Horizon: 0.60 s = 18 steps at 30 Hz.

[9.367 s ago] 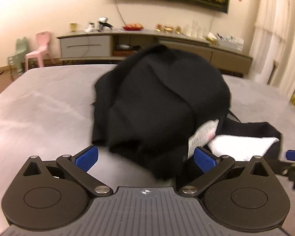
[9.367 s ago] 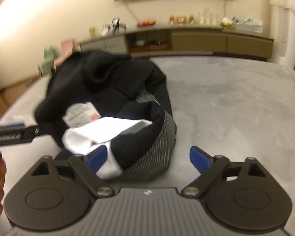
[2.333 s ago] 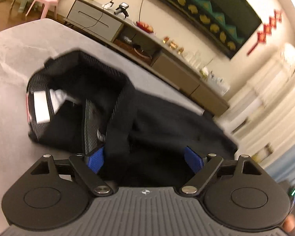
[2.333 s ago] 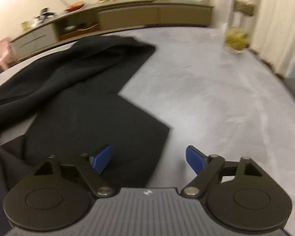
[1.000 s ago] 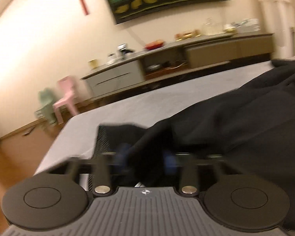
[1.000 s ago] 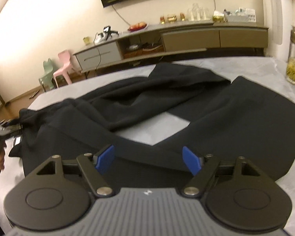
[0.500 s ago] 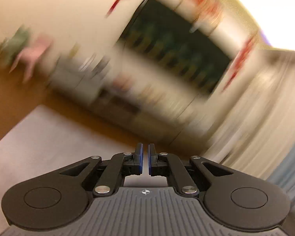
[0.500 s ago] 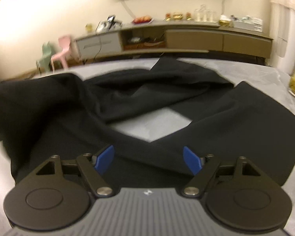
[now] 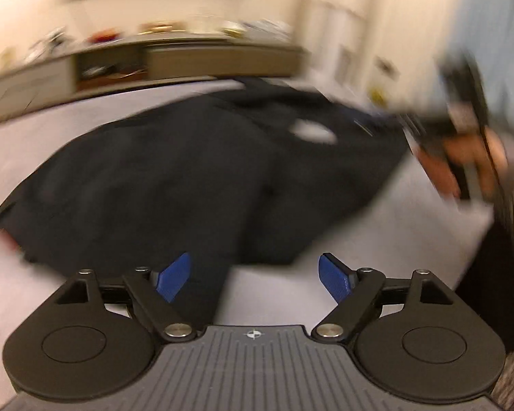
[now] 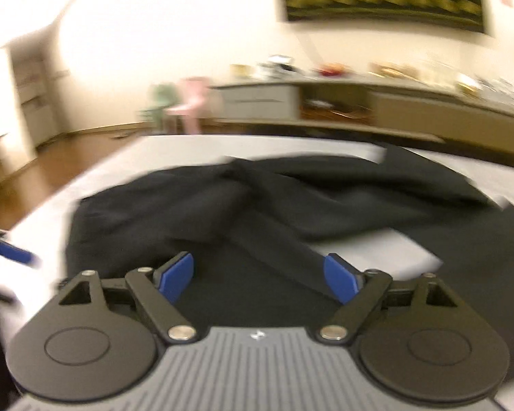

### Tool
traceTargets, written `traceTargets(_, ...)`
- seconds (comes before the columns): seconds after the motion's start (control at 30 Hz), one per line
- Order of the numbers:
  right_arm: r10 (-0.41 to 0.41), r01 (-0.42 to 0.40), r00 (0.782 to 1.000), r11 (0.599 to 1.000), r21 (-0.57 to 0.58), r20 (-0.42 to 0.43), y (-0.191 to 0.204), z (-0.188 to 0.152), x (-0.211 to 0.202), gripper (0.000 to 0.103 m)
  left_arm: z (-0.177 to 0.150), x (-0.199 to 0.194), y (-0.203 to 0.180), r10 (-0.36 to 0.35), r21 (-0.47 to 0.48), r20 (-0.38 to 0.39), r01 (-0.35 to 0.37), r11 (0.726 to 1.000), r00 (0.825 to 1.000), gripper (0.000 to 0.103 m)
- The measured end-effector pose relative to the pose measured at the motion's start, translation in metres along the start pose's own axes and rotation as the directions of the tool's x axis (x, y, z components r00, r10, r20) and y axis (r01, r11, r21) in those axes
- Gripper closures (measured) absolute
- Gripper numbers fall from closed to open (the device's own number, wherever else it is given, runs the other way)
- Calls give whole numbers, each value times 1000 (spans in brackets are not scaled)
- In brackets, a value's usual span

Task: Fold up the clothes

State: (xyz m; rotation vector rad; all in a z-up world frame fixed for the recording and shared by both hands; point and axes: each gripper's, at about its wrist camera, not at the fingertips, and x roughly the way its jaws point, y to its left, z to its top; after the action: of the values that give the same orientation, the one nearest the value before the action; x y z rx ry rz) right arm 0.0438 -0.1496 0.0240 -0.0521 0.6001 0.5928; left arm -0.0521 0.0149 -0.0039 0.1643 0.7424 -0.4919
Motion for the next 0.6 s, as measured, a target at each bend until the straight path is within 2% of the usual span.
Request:
traceTargets(0.07, 33, -32, 999, 986, -161, 4, 32, 7, 14, 13, -14, 21, -19, 90, 111, -44, -85, 990, 995, 20)
traceTargets(0.13, 29, -34, 999, 931, -364, -20, 65, 9, 32, 11, -23, 37, -22, 187, 196, -66, -171, 966, 980, 29)
traceTargets(0.17, 18, -34, 999, 885, -465, -39, 80, 8, 43, 12, -25, 41, -19, 224, 218, -73, -203, 955, 972, 50)
traceTargets(0.2, 10, -41, 998, 826, -562, -58, 95, 8, 54, 12, -26, 43, -12, 255, 229, -80, -231, 946, 964, 64)
traceTargets(0.3, 1, -70, 996, 607, -792, -87, 130, 3, 81, 14, -14, 29, 16, 346, 174, -18, -338, 925, 938, 69)
traceTargets(0.37, -3, -90, 995, 445, -891, -102, 151, 1, 99, 26, -3, 17, 35, 413, 119, 36, -414, 903, 910, 69)
traceTargets(0.4, -5, -108, 993, 404, -908, -121, 158, 4, 108, 40, 4, 10, 46, 444, 78, 70, -449, 890, 893, 69)
traceTargets(0.43, -12, -135, 988, 382, -914, -151, 164, 10, 118, 68, 10, 3, 57, 471, 35, 102, -476, 879, 876, 69)
traceTargets(0.47, -17, -149, 985, 390, -909, -169, 169, 21, 128, 84, 16, -3, 68, 502, -15, 135, -505, 863, 854, 69)
traceTargets(0.5, -20, -147, 985, 436, -888, -173, 173, 37, 139, 100, 21, -10, 78, 537, -68, 168, -533, 843, 827, 69)
traceTargets(0.53, -9, -144, 985, 508, -849, -173, 175, 57, 148, 100, 26, -17, 87, 575, -125, 200, -561, 818, 793, 69)
traceTargets(0.57, 17, -137, 987, 613, -778, -160, 172, 82, 154, 101, 34, -28, 90, 611, -193, 238, -579, 792, 755, 68)
traceTargets(0.6, 36, -121, 990, 712, -692, -136, 167, 108, 161, 101, 38, -39, 92, 617, -262, 275, -560, 786, 737, 64)
